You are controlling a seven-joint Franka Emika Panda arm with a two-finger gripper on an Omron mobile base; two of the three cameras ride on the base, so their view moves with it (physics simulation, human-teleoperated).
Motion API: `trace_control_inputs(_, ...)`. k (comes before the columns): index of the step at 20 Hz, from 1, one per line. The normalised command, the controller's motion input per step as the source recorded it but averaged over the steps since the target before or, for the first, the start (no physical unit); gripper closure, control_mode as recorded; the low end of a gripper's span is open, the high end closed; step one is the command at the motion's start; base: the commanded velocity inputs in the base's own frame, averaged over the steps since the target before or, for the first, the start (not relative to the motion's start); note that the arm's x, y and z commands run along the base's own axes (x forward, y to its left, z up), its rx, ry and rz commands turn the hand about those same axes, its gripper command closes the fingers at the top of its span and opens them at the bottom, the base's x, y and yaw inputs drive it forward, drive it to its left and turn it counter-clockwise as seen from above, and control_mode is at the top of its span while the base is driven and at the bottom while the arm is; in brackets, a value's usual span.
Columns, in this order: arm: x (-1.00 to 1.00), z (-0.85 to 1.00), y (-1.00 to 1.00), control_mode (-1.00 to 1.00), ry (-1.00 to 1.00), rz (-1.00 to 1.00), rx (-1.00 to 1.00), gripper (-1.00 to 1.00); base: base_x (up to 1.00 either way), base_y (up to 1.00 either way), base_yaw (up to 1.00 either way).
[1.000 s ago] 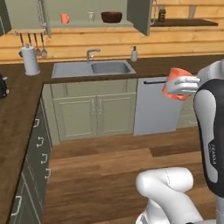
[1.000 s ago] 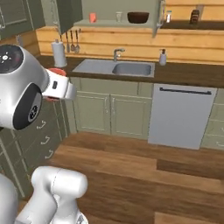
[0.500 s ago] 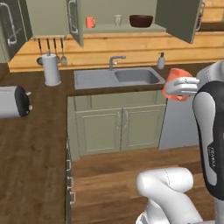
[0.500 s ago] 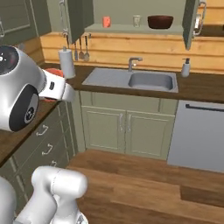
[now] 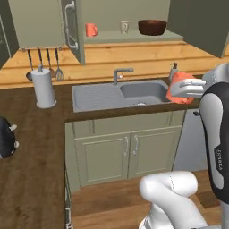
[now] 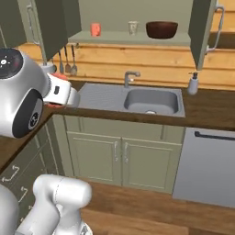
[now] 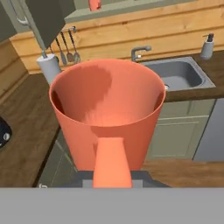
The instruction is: Gather all objects into one cabinet and sort the glasses and bowls to opposite sides.
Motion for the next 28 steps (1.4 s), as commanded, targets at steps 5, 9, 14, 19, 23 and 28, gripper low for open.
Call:
trace_control_inputs(5,0.0,0.0,0.0,1.0,0.0,0.0,0.0,1.0,1.0,0.02,-0.03)
trace_control_inputs(9,0.0,0.0,0.0,1.0,0.0,0.0,0.0,1.0,0.72,0.0,-0.06)
trace_control_inputs(14,0.0,0.0,0.0,1.0,0.0,0.0,0.0,1.0,0.66,0.08,-0.02)
trace_control_inputs(19,0.0,0.0,0.0,1.0,0.0,0.0,0.0,1.0,0.8,0.22,0.0)
trace_control_inputs(23,0.0,0.0,0.0,1.0,0.0,0.0,0.0,1.0,0.72,0.21,0.0)
trace_control_inputs(28,0.0,0.0,0.0,1.0,0.0,0.0,0.0,1.0,0.59,0.2,0.0)
